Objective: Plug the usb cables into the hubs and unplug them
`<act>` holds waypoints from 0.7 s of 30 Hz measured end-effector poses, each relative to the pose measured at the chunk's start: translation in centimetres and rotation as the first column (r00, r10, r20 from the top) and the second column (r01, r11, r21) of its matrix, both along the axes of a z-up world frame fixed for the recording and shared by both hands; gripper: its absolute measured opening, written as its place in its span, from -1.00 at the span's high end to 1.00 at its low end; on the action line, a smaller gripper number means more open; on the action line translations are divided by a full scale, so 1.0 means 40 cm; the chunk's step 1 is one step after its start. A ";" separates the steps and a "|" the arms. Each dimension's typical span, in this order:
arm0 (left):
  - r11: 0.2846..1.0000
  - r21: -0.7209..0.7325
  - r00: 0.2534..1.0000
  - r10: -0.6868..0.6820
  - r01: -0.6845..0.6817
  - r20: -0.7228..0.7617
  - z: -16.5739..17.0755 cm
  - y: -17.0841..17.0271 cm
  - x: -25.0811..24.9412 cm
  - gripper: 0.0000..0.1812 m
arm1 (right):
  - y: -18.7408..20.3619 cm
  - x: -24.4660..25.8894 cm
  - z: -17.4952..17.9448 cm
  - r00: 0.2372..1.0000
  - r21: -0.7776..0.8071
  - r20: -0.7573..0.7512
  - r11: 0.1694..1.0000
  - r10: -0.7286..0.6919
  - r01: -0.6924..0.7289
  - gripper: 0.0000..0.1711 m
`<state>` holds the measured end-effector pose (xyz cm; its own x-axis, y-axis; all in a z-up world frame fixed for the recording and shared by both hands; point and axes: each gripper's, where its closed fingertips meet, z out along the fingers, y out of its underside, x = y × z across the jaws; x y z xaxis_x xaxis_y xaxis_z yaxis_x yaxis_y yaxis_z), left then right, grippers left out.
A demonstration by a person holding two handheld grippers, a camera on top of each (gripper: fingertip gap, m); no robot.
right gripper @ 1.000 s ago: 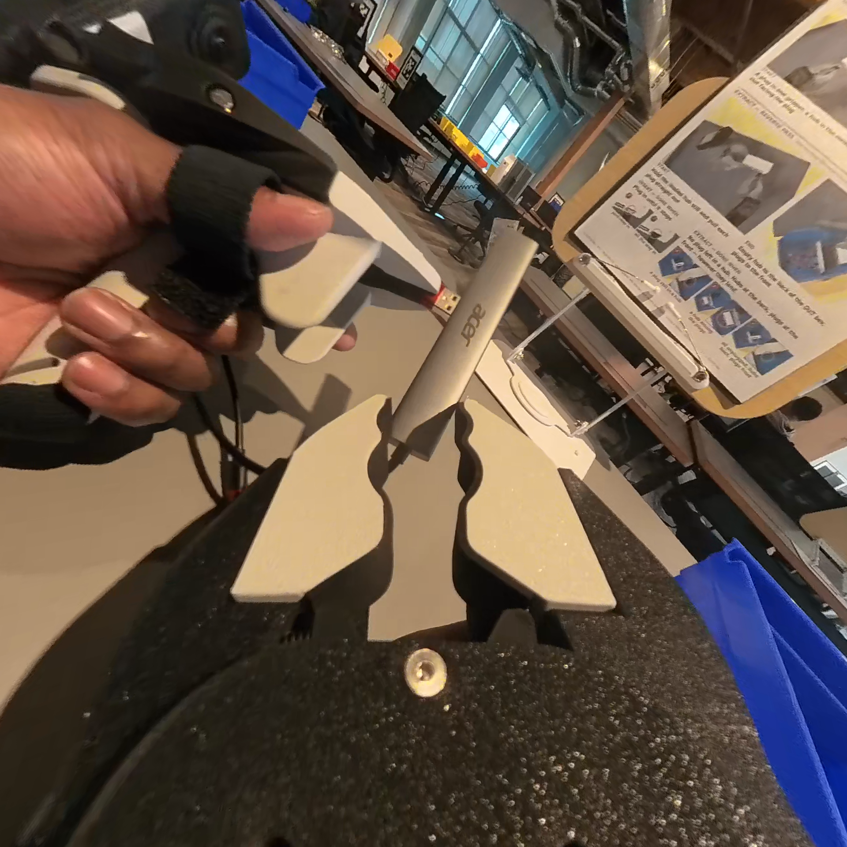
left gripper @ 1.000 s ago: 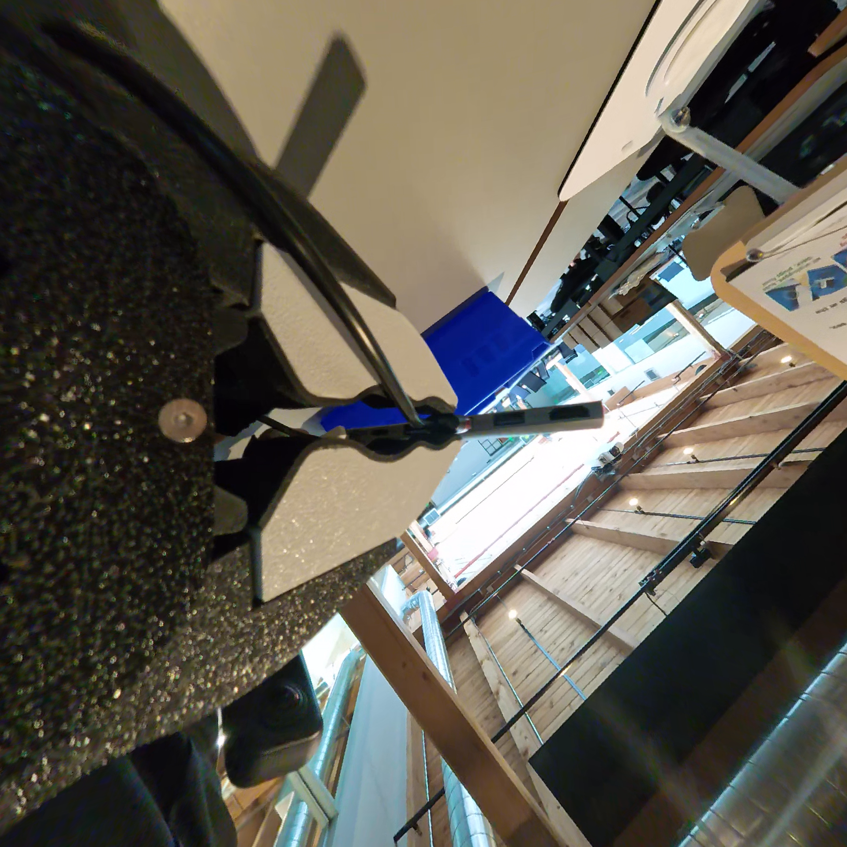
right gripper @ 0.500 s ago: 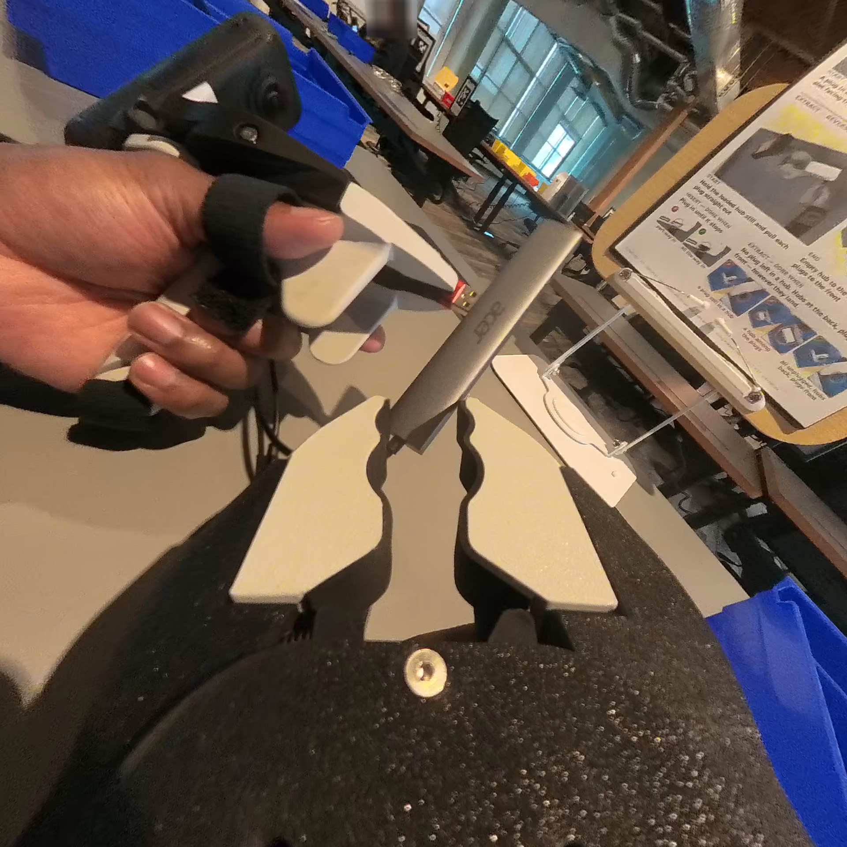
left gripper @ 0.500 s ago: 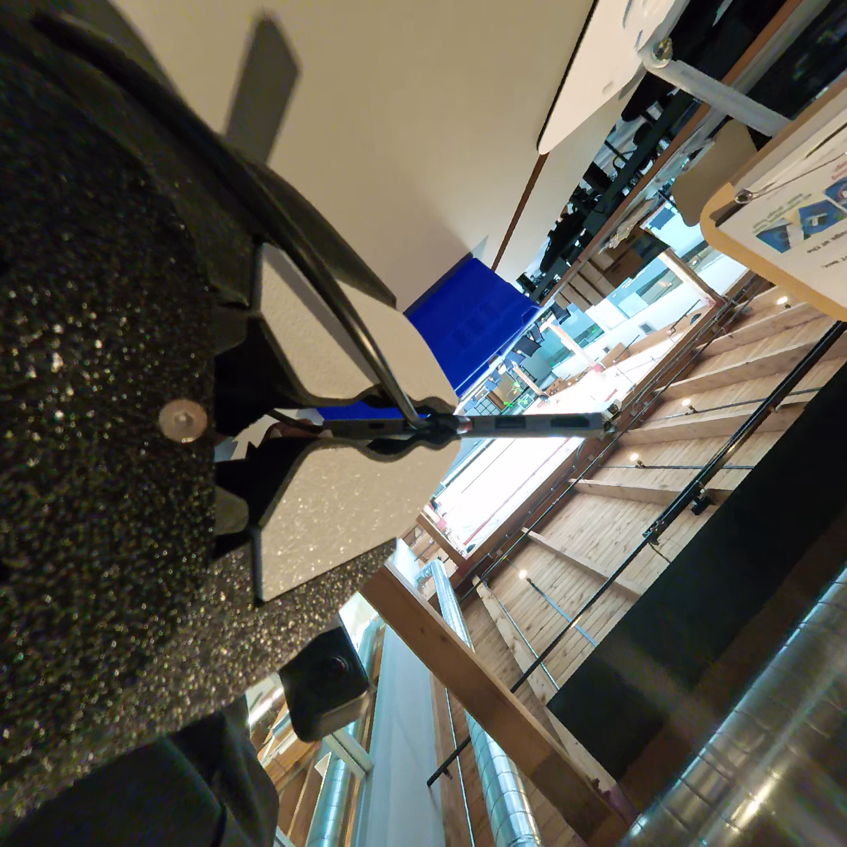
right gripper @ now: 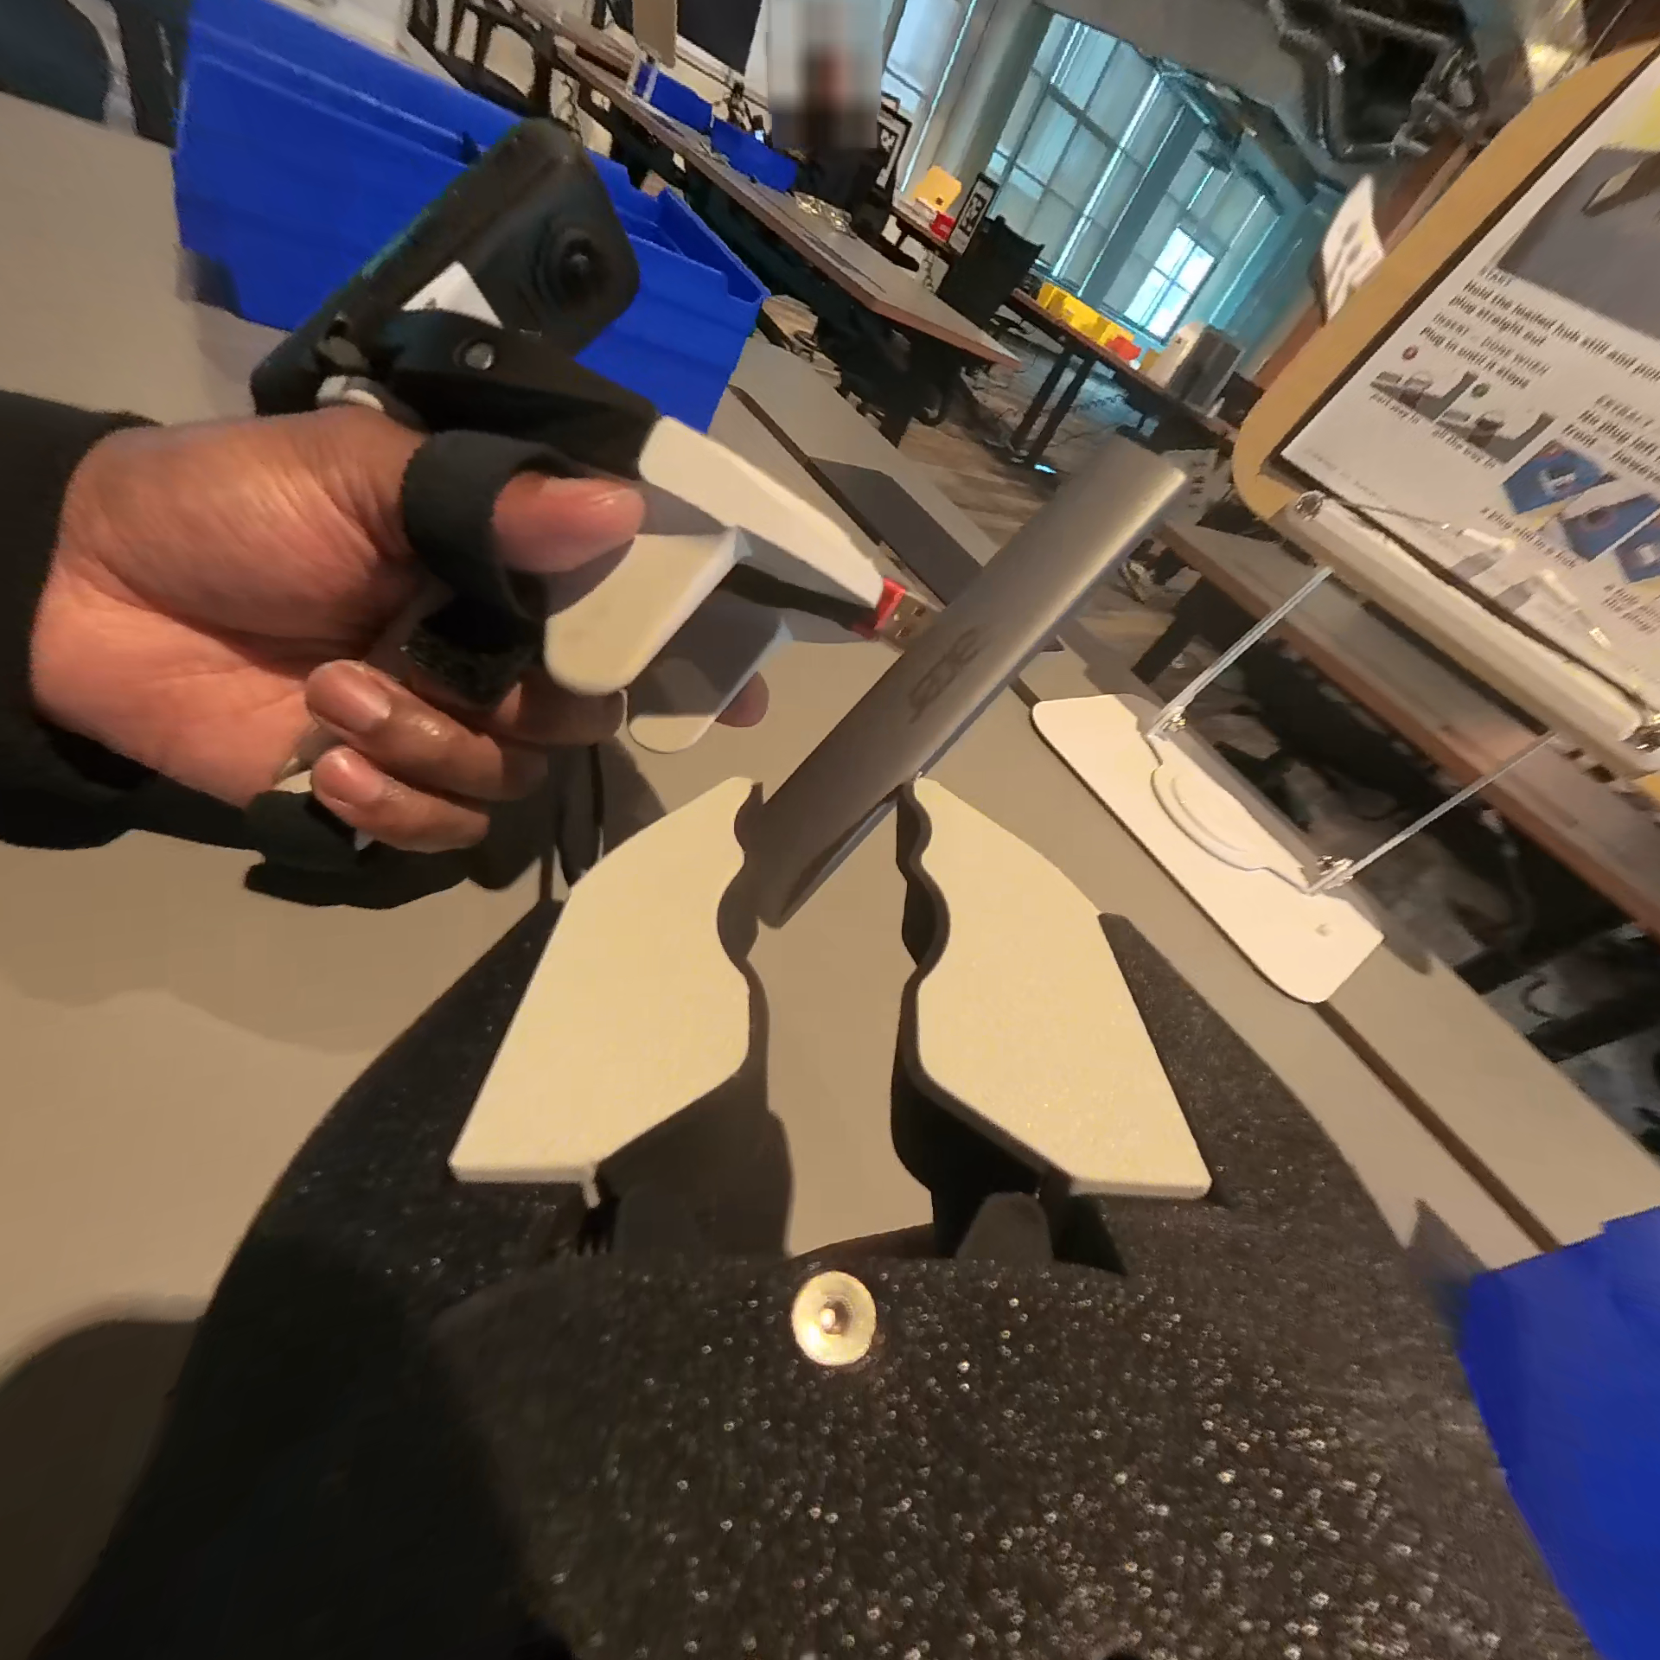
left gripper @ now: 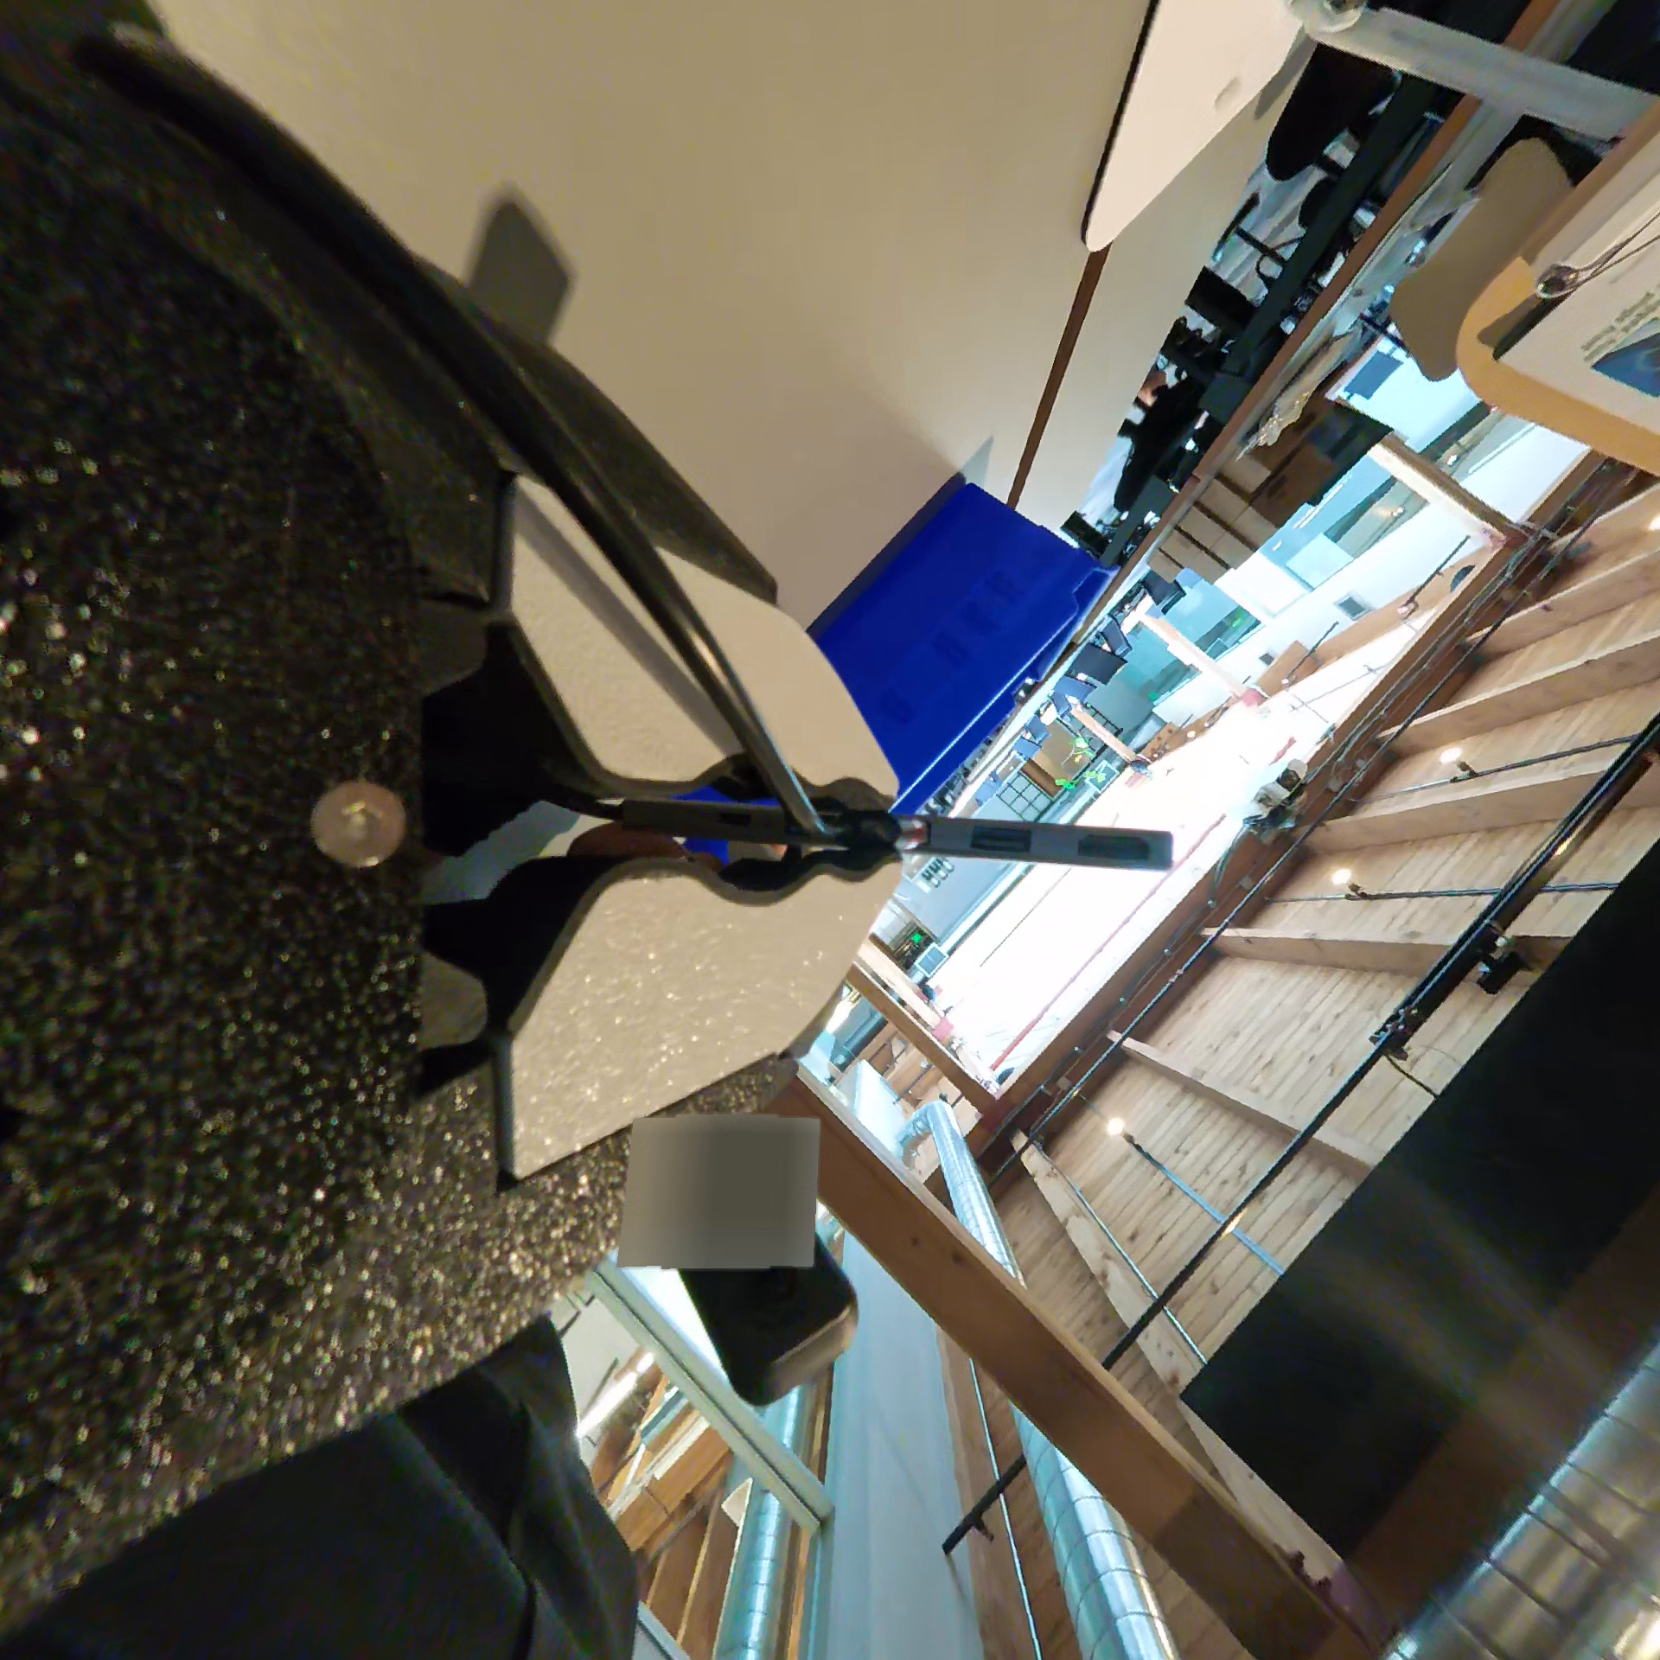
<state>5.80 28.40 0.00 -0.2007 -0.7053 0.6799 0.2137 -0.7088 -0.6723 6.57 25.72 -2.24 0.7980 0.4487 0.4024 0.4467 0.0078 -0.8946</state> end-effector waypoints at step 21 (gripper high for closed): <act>0.981 0.115 0.987 -0.151 0.156 -0.052 -0.001 -0.066 0.017 0.93 | -0.016 0.042 0.059 0.648 -0.226 -0.755 0.886 0.104 -0.405 0.90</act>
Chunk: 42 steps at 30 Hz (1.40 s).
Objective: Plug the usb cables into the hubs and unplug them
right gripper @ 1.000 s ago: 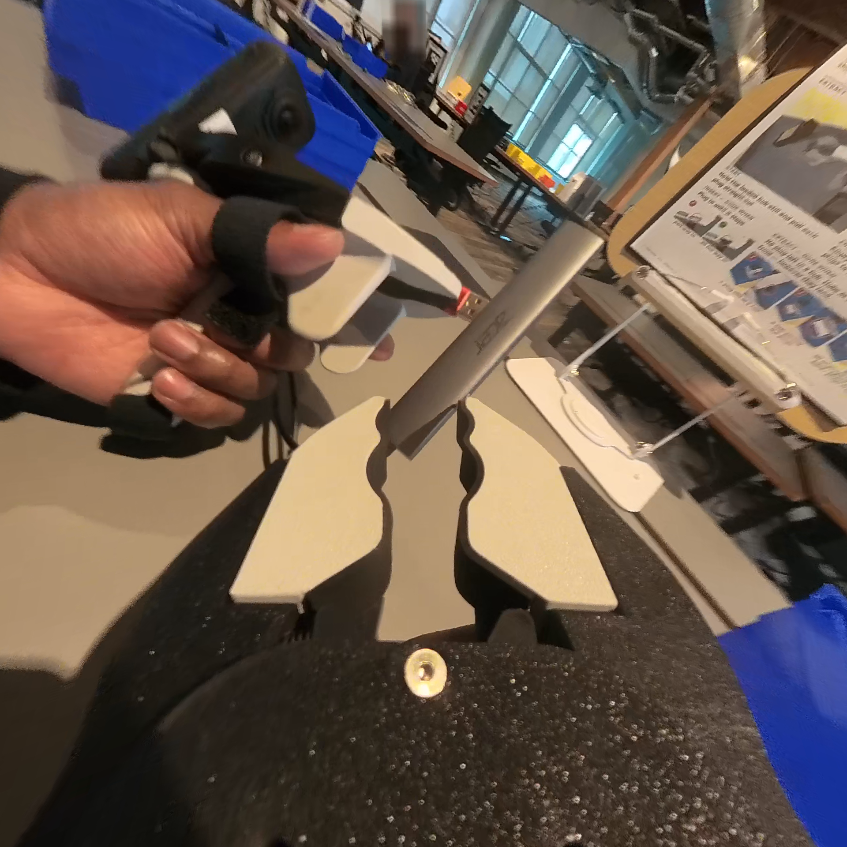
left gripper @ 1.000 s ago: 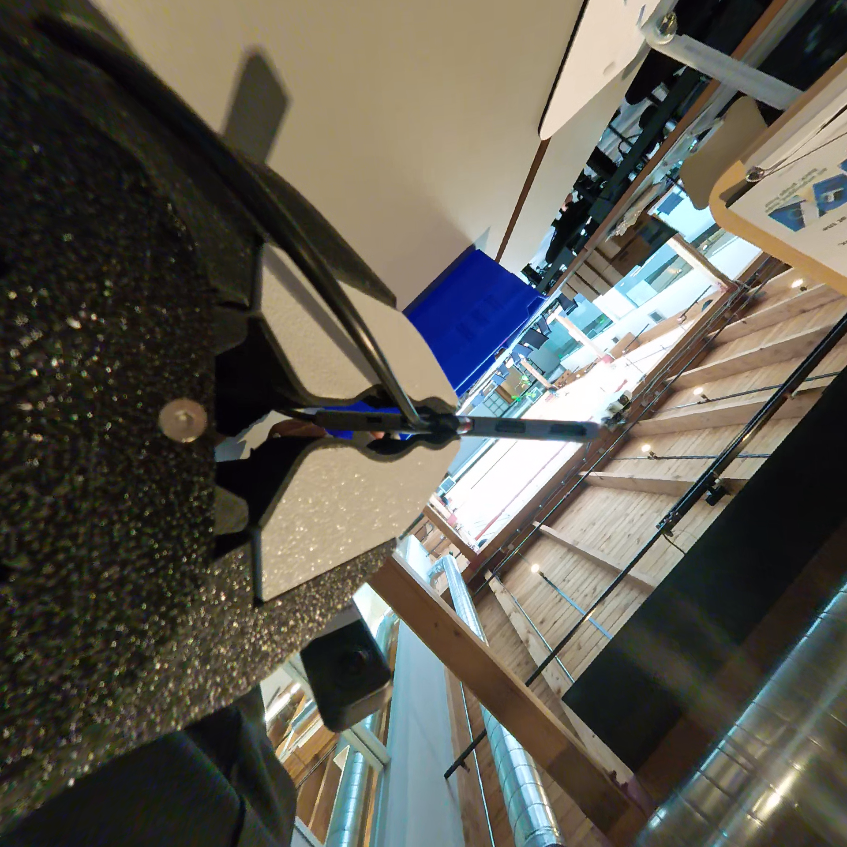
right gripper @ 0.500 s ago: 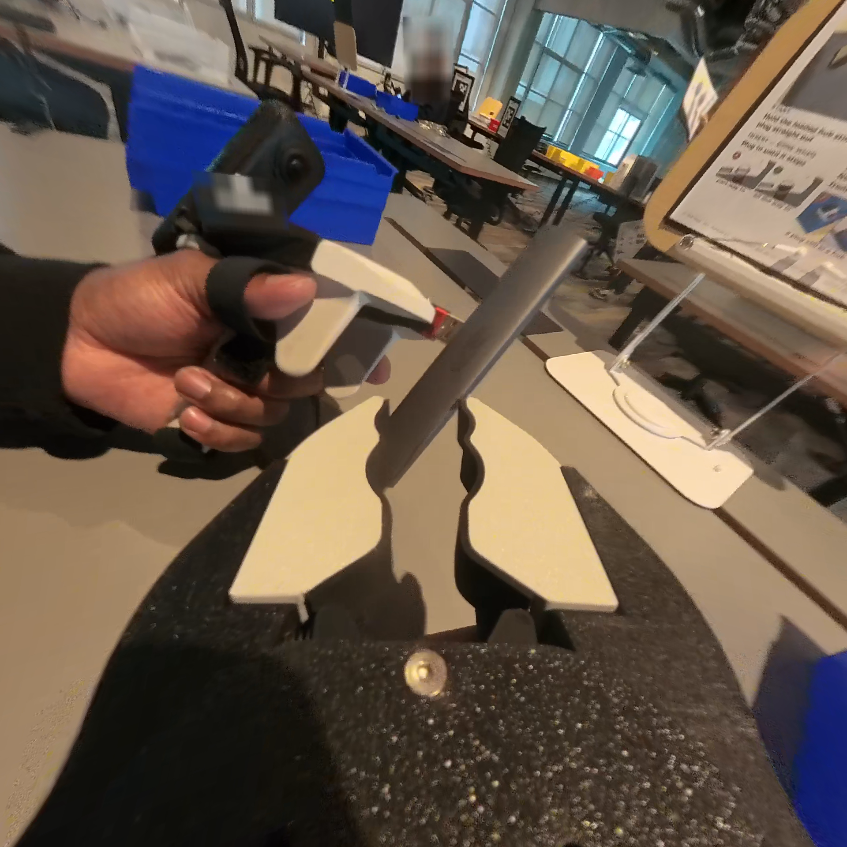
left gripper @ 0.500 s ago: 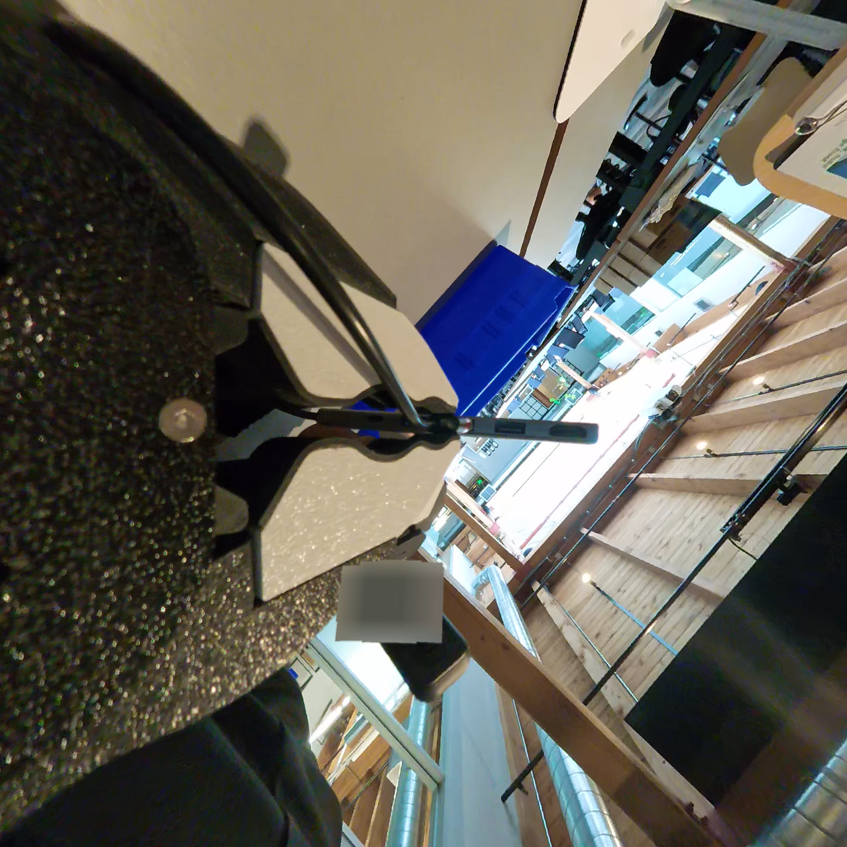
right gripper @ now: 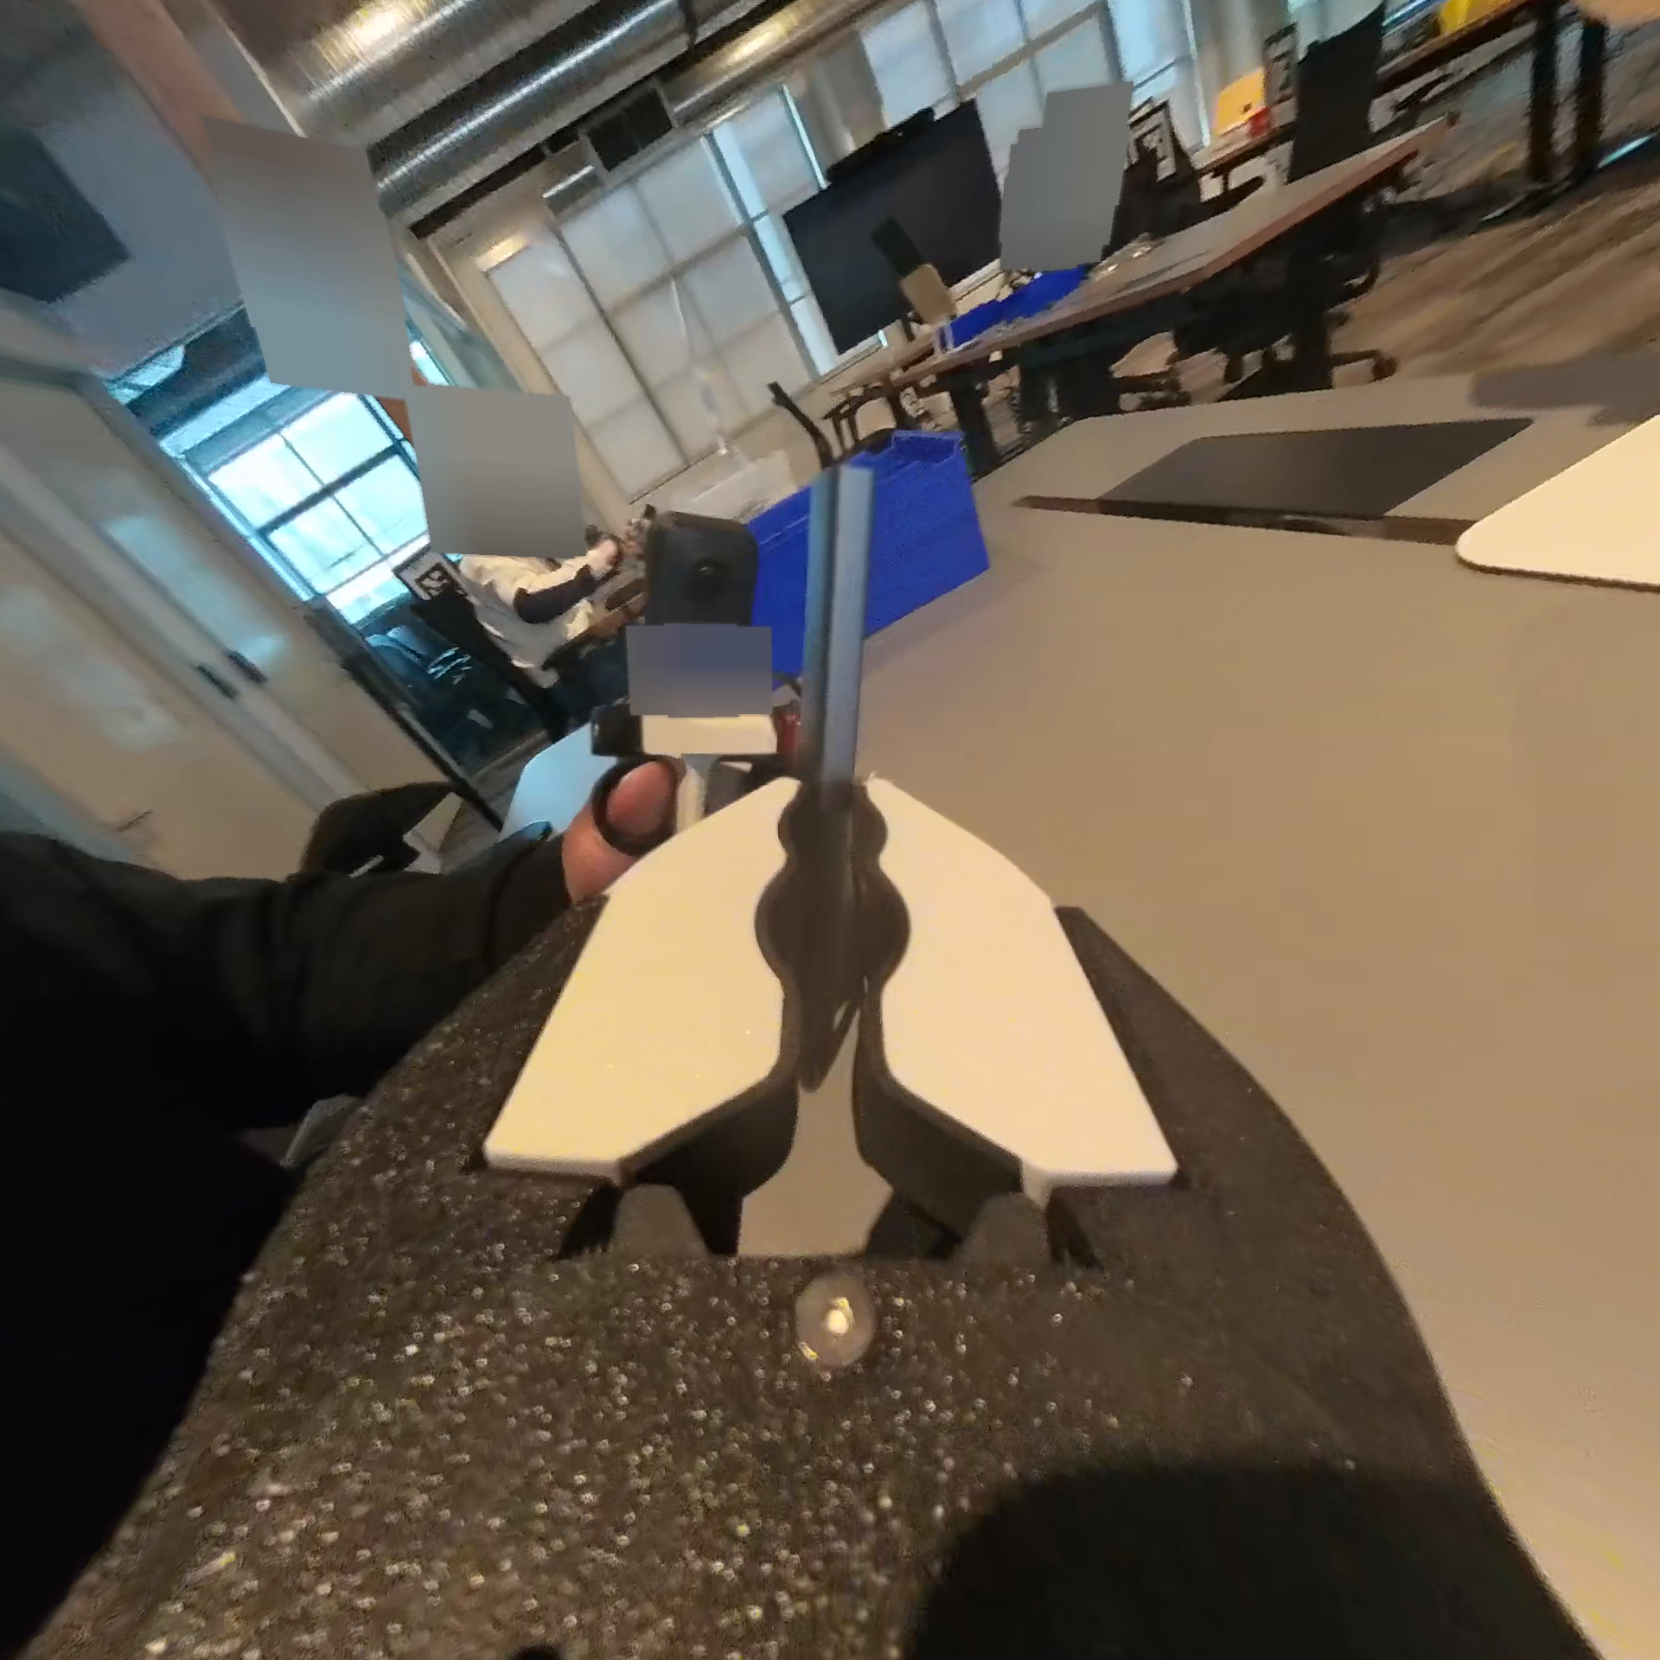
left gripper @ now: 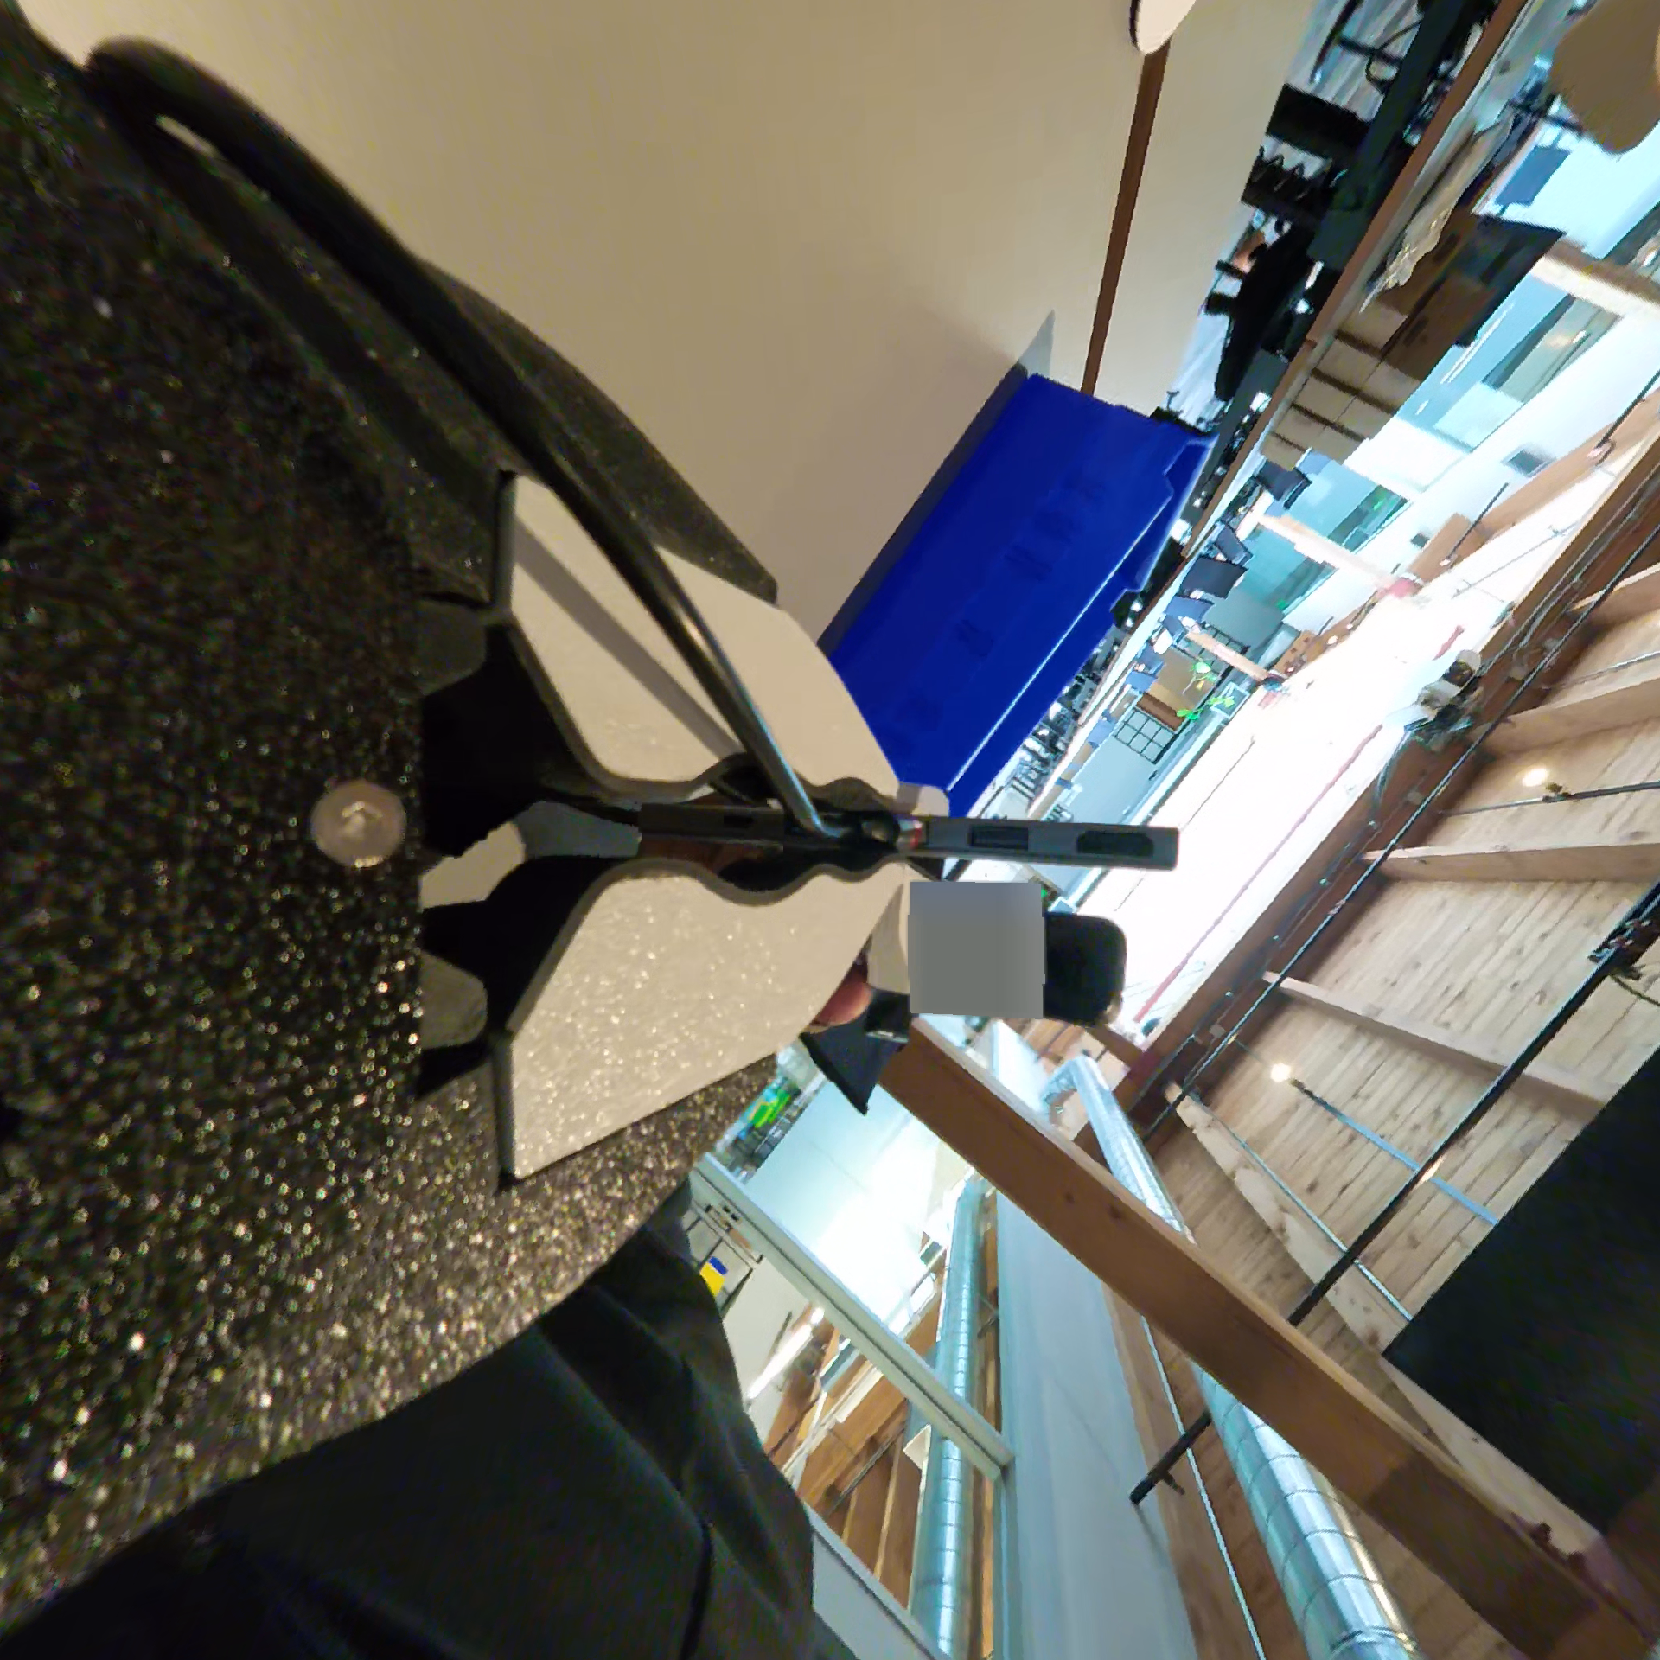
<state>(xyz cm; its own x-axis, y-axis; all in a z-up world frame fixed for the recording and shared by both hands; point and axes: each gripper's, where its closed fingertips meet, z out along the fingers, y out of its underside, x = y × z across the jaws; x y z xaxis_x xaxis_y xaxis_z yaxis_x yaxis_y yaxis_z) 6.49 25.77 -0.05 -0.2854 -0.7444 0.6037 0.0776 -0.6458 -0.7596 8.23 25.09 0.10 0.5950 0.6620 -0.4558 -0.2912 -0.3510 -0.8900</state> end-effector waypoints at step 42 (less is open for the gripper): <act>0.948 0.284 0.982 -0.096 0.140 -0.161 -0.013 -0.049 -0.025 0.92 | -0.041 -0.043 -0.023 0.981 -0.034 0.070 0.983 0.182 -0.180 0.89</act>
<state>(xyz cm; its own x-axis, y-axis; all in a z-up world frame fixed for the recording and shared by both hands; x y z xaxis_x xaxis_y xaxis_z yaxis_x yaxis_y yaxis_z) 5.51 23.81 -0.58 -0.3086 -0.8608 0.4048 -0.1093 -0.3906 -0.9140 6.50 23.45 -0.81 0.4987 0.7495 -0.4353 -0.1560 -0.4165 -0.8957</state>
